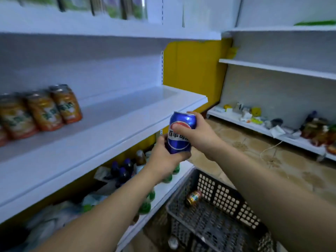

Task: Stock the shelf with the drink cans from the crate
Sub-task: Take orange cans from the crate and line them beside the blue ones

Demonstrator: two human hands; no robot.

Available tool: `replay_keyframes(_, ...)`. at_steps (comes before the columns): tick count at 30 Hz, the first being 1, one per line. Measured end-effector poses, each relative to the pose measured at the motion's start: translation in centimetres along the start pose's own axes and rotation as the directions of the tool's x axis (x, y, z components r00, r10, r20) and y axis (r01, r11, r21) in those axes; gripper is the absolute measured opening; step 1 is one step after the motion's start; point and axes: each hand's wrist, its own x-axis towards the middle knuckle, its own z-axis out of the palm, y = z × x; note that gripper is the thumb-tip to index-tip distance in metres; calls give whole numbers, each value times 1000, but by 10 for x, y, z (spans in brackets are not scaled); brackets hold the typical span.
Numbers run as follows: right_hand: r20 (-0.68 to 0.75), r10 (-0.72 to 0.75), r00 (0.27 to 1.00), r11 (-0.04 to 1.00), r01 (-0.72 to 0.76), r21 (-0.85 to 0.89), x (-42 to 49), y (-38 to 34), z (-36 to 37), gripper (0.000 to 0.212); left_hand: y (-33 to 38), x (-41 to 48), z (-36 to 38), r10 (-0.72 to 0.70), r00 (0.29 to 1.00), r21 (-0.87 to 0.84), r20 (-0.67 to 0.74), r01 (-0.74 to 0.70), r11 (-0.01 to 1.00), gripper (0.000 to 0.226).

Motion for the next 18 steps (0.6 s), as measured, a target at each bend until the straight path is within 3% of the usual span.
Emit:
replay_keyframes(2,15,-42,999,996,43,-82,-9,-25,23,61,15,-19,-29,18,999,78,-40,-15,997,61)
replay_keyframes(4,38,-85,996,990,89,-109,-20,-46,49,59,25,-40,-63,28,997,126,-69,-20,992,60)
replay_keyframes(8,127,-135,983,987,145,-75,-42,-75,117,67,38,-83,-142,28,992,250,-125,4,968,53)
replay_keyframes(11,228,-153,962,986,165,-33,-57,-90,173,66,34,-118,-204,-34,980,351,-198,103,931,62)
replay_keyframes(14,365,-155,918,986,169,-6,-71,-103,227,69,28,-162,-267,-105,930,493,-352,280,824,67)
replay_keyframes(18,501,-153,852,982,189,-21,-89,-111,291,75,9,-231,-354,-169,826,644,-538,532,550,65)
